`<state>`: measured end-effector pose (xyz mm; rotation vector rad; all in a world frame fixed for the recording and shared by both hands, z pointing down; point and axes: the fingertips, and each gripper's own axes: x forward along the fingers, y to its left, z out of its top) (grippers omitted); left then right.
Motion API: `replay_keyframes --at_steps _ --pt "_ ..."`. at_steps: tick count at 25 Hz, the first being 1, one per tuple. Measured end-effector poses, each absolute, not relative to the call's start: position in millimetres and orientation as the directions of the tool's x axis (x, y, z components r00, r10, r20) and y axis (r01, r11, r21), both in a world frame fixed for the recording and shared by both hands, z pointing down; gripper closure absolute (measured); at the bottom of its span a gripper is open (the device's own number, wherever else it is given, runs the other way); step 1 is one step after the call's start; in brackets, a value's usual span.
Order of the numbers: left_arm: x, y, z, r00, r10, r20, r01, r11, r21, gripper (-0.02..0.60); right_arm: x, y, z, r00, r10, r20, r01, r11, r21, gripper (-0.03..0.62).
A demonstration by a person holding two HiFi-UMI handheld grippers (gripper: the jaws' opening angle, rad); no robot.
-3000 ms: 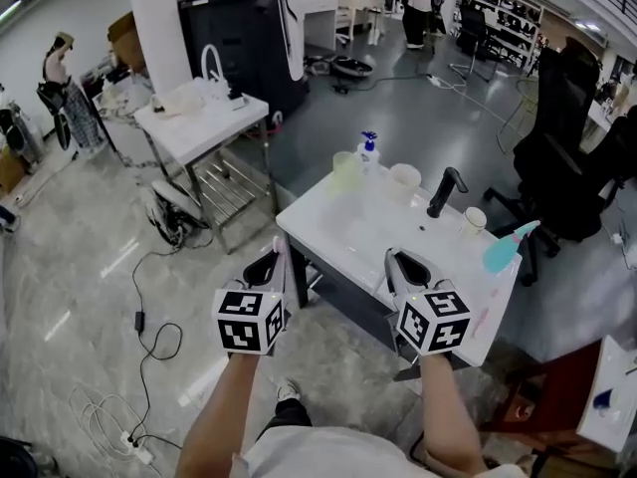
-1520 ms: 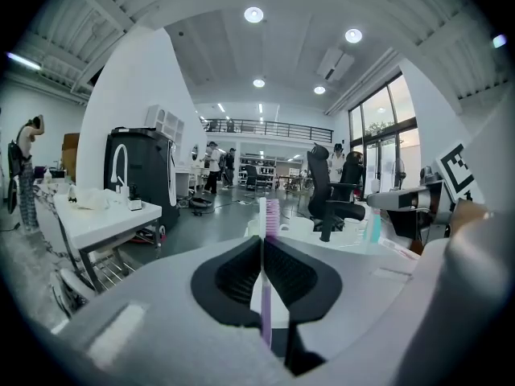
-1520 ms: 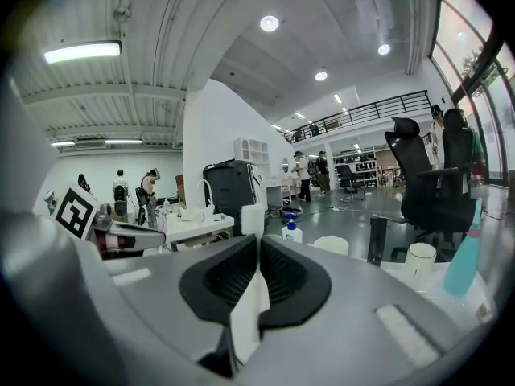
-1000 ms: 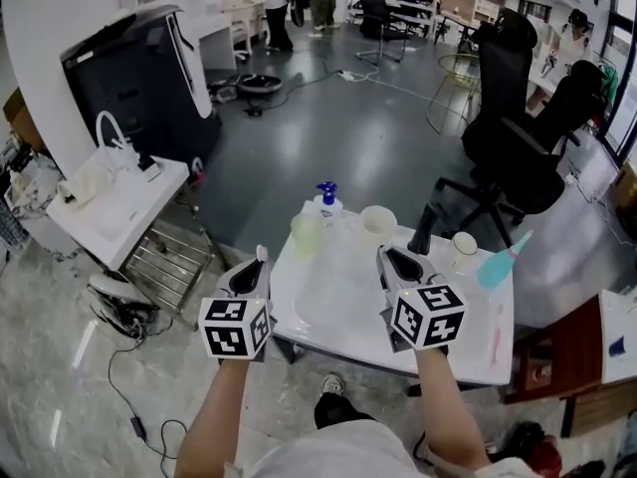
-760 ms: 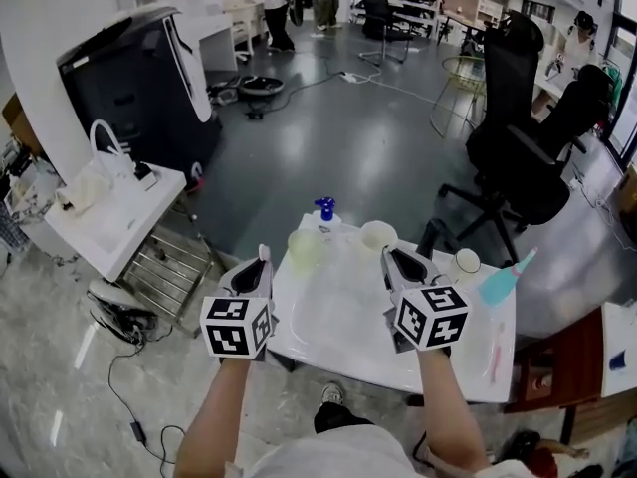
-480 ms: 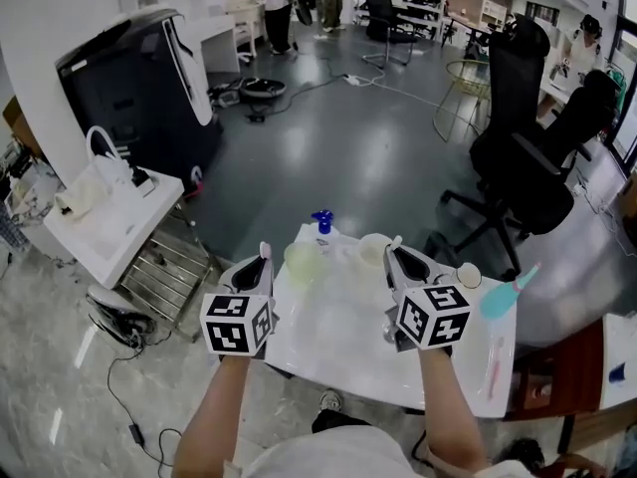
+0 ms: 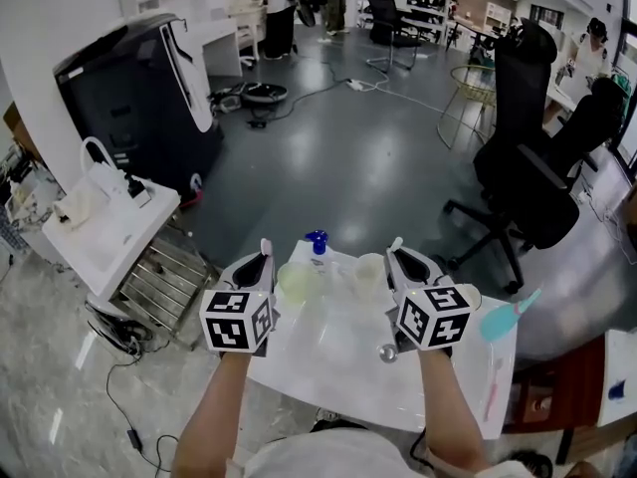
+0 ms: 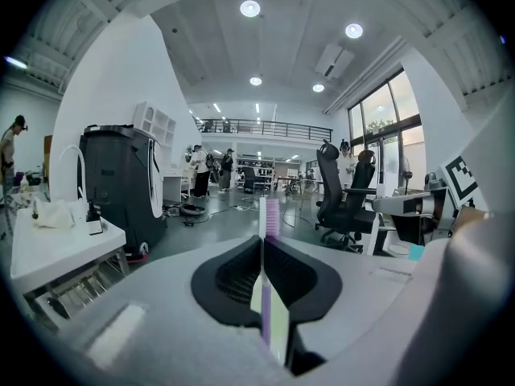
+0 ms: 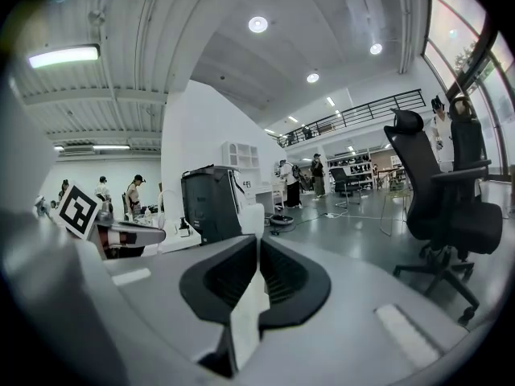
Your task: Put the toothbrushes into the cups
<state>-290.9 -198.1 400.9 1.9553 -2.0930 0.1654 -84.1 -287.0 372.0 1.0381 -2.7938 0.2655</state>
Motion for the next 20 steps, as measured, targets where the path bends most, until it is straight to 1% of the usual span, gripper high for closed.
replay_keyframes --at_steps 11,20 --pt "-290.6 -226.6 397.9 -0.046 -0.961 0.273 -0.991 0.079 0.112 0.566 -86.1 -312.1 377.2 -0.755 -0.622 0.208 -0.652 0.747 -0.131 0.579" --pt "-294.4 -248.7 398.5 0.027 -0.963 0.267 -0.990 0.011 0.138 0.566 -88.0 -323.2 381.2 -0.710 -0.670 0.217 -0.701 0.702 -0.124 0.579"
